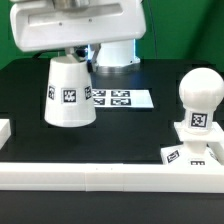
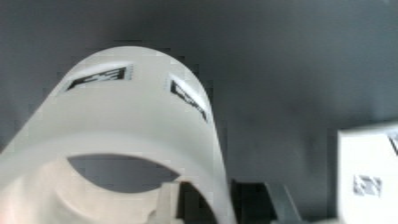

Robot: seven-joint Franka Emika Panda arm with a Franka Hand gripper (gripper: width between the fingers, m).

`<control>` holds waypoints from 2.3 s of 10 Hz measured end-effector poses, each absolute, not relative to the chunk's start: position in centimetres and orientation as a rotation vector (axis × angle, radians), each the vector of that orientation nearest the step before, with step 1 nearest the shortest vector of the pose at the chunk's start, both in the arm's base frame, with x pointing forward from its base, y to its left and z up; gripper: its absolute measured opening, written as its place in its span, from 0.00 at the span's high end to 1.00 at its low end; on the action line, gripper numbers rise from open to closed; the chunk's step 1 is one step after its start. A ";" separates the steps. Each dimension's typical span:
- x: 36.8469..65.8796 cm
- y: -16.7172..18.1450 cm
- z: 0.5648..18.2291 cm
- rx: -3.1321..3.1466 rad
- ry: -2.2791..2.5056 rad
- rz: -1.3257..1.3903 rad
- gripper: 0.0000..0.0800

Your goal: Assemble lamp

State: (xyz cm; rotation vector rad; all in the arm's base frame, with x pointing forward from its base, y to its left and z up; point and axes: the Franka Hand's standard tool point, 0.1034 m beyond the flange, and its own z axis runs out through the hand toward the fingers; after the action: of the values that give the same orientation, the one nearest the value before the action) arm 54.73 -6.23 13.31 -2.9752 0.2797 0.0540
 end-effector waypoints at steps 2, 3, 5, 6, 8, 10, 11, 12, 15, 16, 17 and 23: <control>56.1 -5.8 13.6 -2.970 0.283 0.084 0.94; 56.0 -5.8 13.6 -2.969 0.284 0.086 0.94; 56.0 -5.8 13.5 -2.969 0.284 0.087 0.94; 56.1 -5.5 13.7 -2.967 0.290 0.089 0.94; 57.4 -3.2 15.9 -2.946 0.302 0.070 0.94; 60.2 -0.1 19.1 -2.917 0.372 0.047 0.94; 61.2 1.4 20.5 -2.902 0.406 0.056 0.94; 62.0 2.8 21.9 -2.882 0.475 0.084 0.94; 62.8 3.3 22.2 -2.882 0.454 0.070 0.94; 62.8 3.3 22.2 -2.882 0.453 0.070 0.94; 62.8 3.4 22.2 -2.882 0.452 0.070 0.94; 65.1 9.2 23.8 -2.846 0.535 0.063 0.94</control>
Offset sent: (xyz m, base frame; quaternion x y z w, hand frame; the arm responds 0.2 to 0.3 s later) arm 0.0000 0.0000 0.0000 0.0000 0.0000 0.0000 1.0000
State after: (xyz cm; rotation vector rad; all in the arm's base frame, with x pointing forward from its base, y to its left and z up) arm 65.05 9.24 23.85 -2.8465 0.5345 0.0630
